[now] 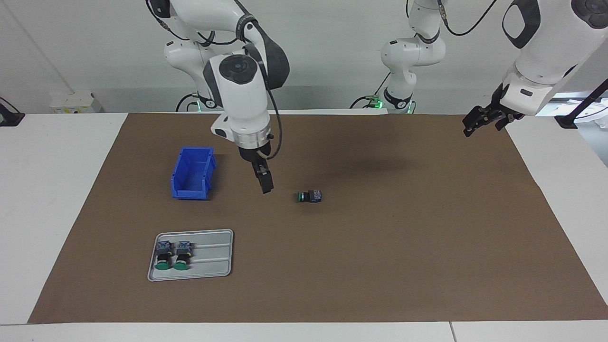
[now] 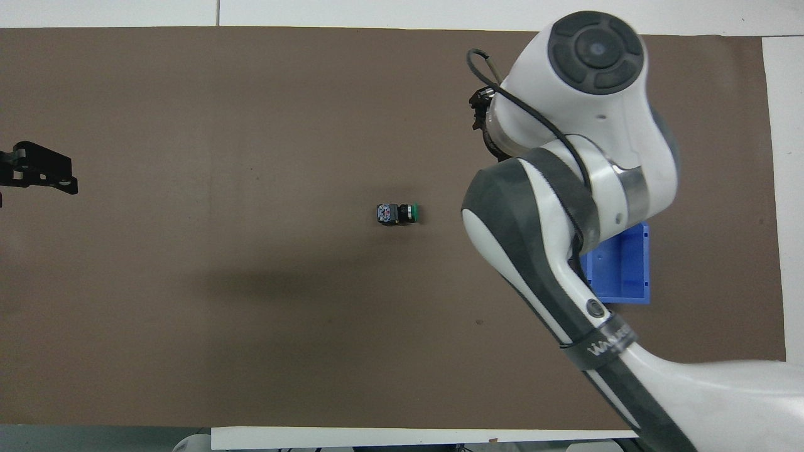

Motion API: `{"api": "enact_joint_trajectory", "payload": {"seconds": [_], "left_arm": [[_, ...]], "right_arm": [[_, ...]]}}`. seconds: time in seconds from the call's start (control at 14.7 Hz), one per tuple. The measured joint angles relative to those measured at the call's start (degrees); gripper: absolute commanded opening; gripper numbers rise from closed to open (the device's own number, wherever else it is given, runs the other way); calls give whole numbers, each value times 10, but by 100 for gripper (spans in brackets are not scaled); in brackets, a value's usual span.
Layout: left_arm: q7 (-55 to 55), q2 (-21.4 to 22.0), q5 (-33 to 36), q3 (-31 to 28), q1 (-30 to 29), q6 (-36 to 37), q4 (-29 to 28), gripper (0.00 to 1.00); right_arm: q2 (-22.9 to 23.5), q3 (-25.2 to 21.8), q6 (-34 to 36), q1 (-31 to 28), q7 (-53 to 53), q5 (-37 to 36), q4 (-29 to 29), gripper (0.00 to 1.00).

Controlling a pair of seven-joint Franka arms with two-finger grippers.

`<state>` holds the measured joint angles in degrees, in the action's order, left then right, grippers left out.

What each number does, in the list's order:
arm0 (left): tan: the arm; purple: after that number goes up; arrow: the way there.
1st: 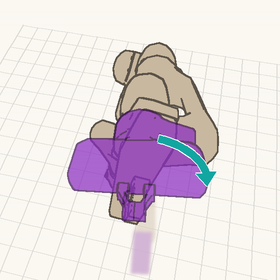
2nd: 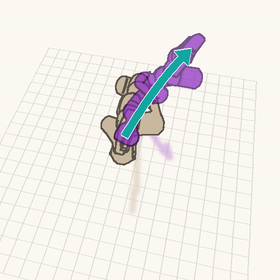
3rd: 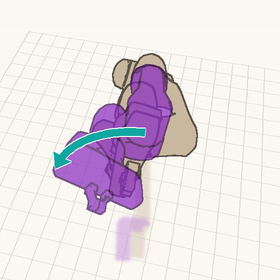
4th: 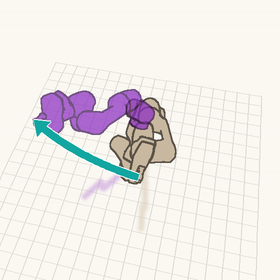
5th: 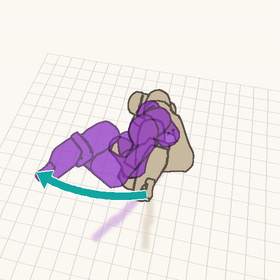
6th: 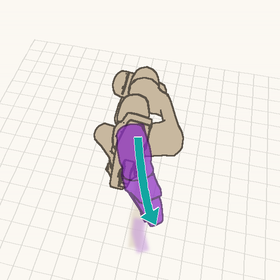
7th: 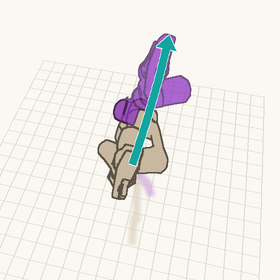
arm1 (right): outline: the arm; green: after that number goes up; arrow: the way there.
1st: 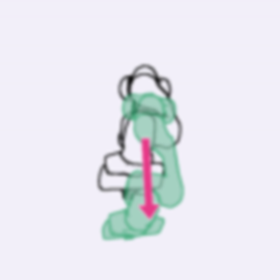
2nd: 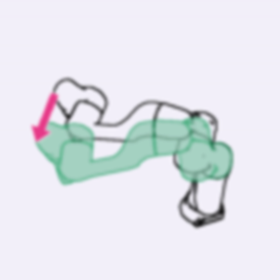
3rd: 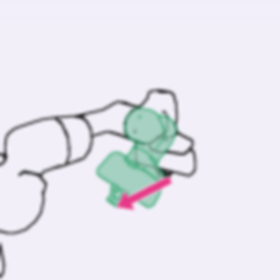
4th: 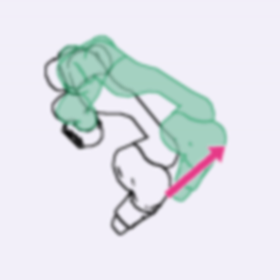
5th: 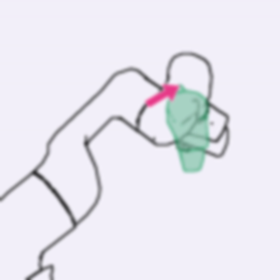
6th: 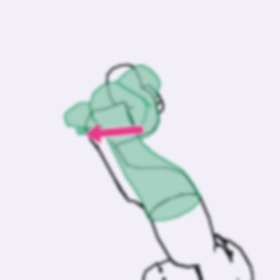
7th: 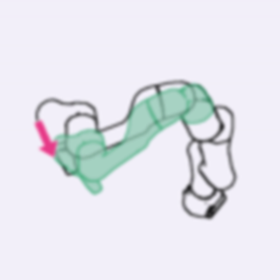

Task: Place and press button with both arms
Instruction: 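Withdraw the right gripper while the left gripper reaches toward the button, then lower the left gripper onto the top of the green button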

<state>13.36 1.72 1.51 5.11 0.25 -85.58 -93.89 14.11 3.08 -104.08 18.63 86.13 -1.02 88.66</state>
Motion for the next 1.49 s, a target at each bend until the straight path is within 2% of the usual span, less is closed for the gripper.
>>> {"api": "enact_joint_trajectory", "payload": {"seconds": [0.41, 0.75, 1.02, 1.22, 1.49], "left_arm": [[210, 18, 0, 6, 70, -13, -47, 100], [370, 13, 0, 9, 155, -52, -86, 100], [513, -18, -6, 10, 206, -97, -93, 100], [635, -54, -15, 10, 242, -159, -93, 100], [725, -97, -42, 11, 282, -221, -92, 98]], "right_arm": [[-80, -1, 128, -119, -356, 0, 0, 98], [-113, -2, 172, -185, -598, 0, 2, 98], [-125, -10, 215, -231, -743, 0, 5, 98], [-139, -32, 219, -241, -860, 0, 24, 98], [-144, -52, 216, -240, -897, 0, 30, 98]]}}
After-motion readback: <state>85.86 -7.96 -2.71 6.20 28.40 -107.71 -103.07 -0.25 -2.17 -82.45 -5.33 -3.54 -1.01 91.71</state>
